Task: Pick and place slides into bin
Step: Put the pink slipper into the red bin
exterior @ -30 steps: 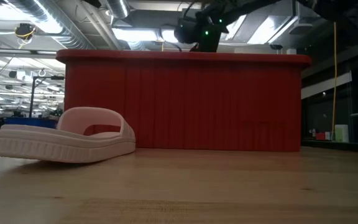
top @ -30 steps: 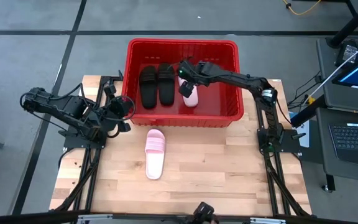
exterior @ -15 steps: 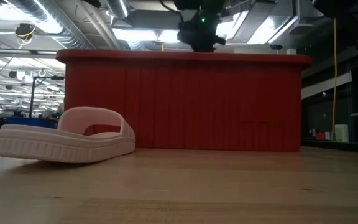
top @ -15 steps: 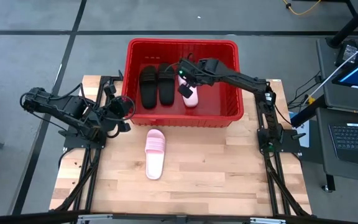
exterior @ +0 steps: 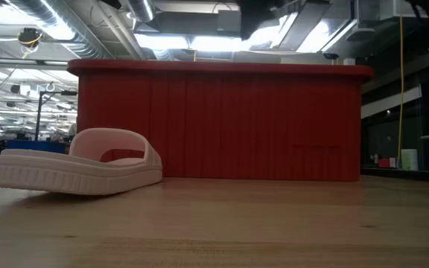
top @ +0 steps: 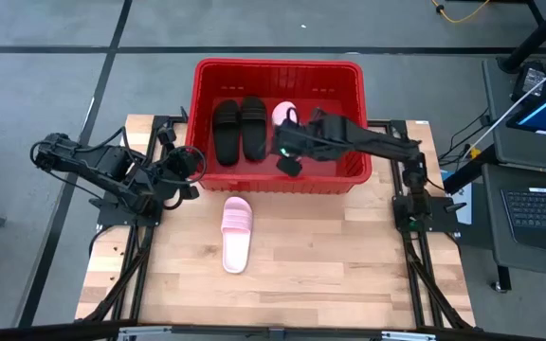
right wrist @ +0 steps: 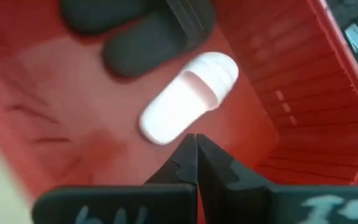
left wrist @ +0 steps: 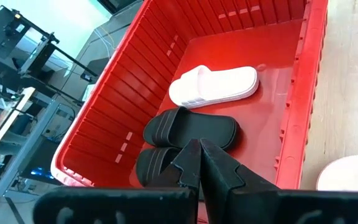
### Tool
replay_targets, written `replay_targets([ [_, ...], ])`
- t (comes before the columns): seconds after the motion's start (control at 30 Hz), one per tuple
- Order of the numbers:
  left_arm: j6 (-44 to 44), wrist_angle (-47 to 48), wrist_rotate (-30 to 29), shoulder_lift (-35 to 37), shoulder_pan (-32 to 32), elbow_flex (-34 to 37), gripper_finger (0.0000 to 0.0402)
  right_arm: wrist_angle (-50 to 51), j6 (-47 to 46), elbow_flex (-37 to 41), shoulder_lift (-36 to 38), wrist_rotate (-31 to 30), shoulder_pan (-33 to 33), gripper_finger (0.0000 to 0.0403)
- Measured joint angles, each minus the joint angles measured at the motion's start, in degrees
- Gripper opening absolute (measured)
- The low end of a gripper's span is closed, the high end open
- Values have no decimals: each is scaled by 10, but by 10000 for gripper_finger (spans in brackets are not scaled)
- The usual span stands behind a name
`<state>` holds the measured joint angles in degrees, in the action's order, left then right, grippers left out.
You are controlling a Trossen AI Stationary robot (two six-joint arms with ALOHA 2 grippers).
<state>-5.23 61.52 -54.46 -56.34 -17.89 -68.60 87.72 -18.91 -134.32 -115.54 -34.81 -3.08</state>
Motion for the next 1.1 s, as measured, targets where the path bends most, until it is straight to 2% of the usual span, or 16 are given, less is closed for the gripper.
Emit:
replay_targets([
  [0.1,0,0,0,0,-1,0,1,-1,-6,0,16,-9,33,3],
  [0.4,-16,-1,-1,14,-8,0,2,-7,-51,17,32,-94,122,2],
  [0.5,-22,-5,-4,28,-29,17,2,-17,-81,70,32,-100,145,2],
  [0.7,-69,-20,-68,67,-87,85,2,-70,-155,232,35,-126,179,2],
  [0.8,-84,-41,-71,77,-113,110,2,-146,-169,305,57,-127,196,2],
  [0.9,-53,-86,-64,80,-137,133,1,-253,-151,377,86,-123,214,2],
  [1.1,41,-201,38,76,-166,174,1,-483,-50,504,144,-118,249,5],
])
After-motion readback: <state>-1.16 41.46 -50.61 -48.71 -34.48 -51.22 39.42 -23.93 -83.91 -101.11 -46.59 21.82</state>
